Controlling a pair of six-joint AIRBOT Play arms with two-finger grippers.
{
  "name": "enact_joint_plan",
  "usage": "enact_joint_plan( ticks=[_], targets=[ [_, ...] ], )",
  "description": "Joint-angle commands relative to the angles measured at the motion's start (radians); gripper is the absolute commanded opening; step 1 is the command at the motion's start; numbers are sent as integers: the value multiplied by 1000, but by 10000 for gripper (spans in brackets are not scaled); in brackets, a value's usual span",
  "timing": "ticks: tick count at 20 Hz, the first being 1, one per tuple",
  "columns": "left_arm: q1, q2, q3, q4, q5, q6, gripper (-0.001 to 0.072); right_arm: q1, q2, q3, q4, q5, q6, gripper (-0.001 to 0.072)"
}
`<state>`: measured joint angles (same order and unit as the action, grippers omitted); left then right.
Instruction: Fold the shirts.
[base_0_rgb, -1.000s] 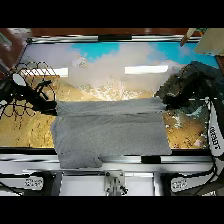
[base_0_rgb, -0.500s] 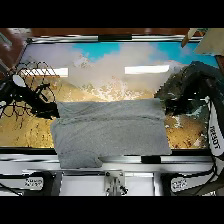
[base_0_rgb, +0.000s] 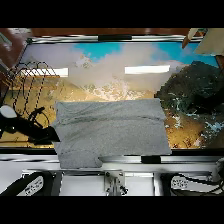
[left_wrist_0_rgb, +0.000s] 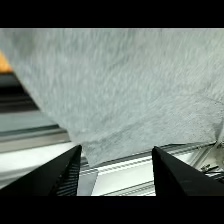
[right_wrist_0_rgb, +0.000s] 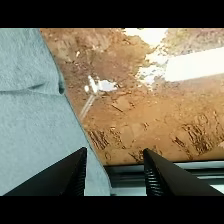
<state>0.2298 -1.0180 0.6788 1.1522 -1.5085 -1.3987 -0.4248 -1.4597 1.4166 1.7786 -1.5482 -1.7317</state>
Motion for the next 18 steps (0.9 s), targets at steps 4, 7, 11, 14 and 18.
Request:
enact_joint_plan(
  ticks=[4, 7, 11, 14, 18],
  targets=[
    [150, 170, -212, -14, -68, 68, 492, -33, 10, -46, 125, 76, -18, 468],
    [150, 168, -265, -11, -55, 70, 490, -33, 10, -108, 123, 76, -26, 468],
    [148, 158, -266, -5, -51, 69, 450, -33, 10, -165, 109, 76, -43, 468],
    [141, 122, -266, 7, -48, 56, 450, -34, 10, -172, 89, 84, -44, 468],
    [46, 34, -265, 71, -29, -10, 452, -34, 10, -172, 82, 92, -45, 468]
  ],
)
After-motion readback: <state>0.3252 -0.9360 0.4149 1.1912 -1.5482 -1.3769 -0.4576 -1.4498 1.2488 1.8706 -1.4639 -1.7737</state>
